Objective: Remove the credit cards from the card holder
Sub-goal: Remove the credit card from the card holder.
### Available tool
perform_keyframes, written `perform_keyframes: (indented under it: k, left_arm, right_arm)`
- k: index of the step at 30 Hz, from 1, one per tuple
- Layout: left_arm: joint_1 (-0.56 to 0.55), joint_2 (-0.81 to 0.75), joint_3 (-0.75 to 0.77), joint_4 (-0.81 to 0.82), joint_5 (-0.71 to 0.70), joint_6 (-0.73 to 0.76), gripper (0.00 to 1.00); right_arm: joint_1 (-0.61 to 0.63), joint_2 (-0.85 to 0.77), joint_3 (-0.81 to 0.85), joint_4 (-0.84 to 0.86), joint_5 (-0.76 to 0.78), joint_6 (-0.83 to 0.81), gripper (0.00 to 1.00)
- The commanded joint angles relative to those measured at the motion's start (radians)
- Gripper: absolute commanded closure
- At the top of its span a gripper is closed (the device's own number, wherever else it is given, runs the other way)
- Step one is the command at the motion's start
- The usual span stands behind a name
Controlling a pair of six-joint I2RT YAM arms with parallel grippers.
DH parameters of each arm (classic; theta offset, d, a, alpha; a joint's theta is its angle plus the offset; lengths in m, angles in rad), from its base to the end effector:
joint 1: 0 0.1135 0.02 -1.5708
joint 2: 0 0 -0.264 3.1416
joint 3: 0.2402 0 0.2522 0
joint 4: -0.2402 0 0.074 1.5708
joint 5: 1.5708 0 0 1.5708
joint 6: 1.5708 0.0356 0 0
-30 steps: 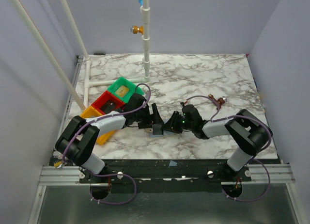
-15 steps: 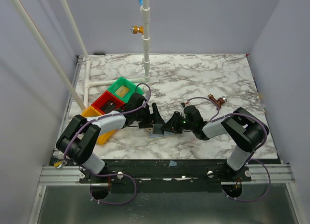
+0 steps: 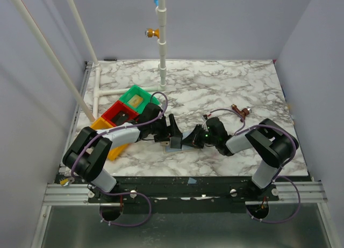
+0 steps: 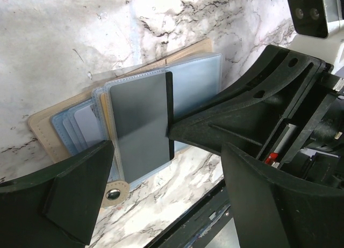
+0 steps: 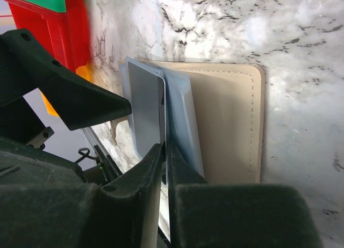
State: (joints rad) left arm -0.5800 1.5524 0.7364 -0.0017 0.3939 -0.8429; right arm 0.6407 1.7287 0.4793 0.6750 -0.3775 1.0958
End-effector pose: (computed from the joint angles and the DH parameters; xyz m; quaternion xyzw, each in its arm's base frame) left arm 0.2433 -0.1757 0.1622 -0.0482 0.9135 -0.3733 0.1543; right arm 0.2212 0.1813 0.1026 0.1073 0.8608 0.4647 0.1775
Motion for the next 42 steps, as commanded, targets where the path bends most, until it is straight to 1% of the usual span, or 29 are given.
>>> perform_keyframes:
  k: [1, 4, 9, 12, 23, 33, 42]
  left_arm:
    - [-0.014, 0.050, -0.025, -0.037, -0.030, 0.012, 0.16]
    - [-0.013, 0.051, -0.023, -0.039, -0.028, 0.015, 0.16]
    - [-0.008, 0.050, -0.019, -0.045, -0.023, 0.020, 0.16]
    - [-0.004, 0.047, -0.015, -0.050, -0.022, 0.025, 0.16]
    - [0.008, 0.037, -0.011, -0.064, -0.021, 0.042, 0.16]
    - [0.010, 0.021, 0.014, -0.096, -0.024, 0.063, 0.15]
    - [0.014, 0.024, 0.017, -0.093, -0.024, 0.063, 0.15]
  right_arm:
    - [-0.009, 0.034, -0.021, 0.060, -0.036, 0.016, 0.90]
    - [-0.015, 0.047, -0.025, 0.083, -0.048, 0.025, 0.92]
    - [-0.028, 0.055, -0.039, 0.101, -0.051, 0.027, 0.99]
    - [-0.036, 0.050, -0.050, 0.098, -0.045, 0.025, 0.99]
    - [-0.039, 0.011, -0.041, -0.011, 0.011, -0.029, 0.99]
    - [-0.039, -0.048, -0.022, -0.147, 0.089, -0.082, 0.99]
    - [-0.039, -0.077, -0.024, -0.186, 0.111, -0.101, 0.99]
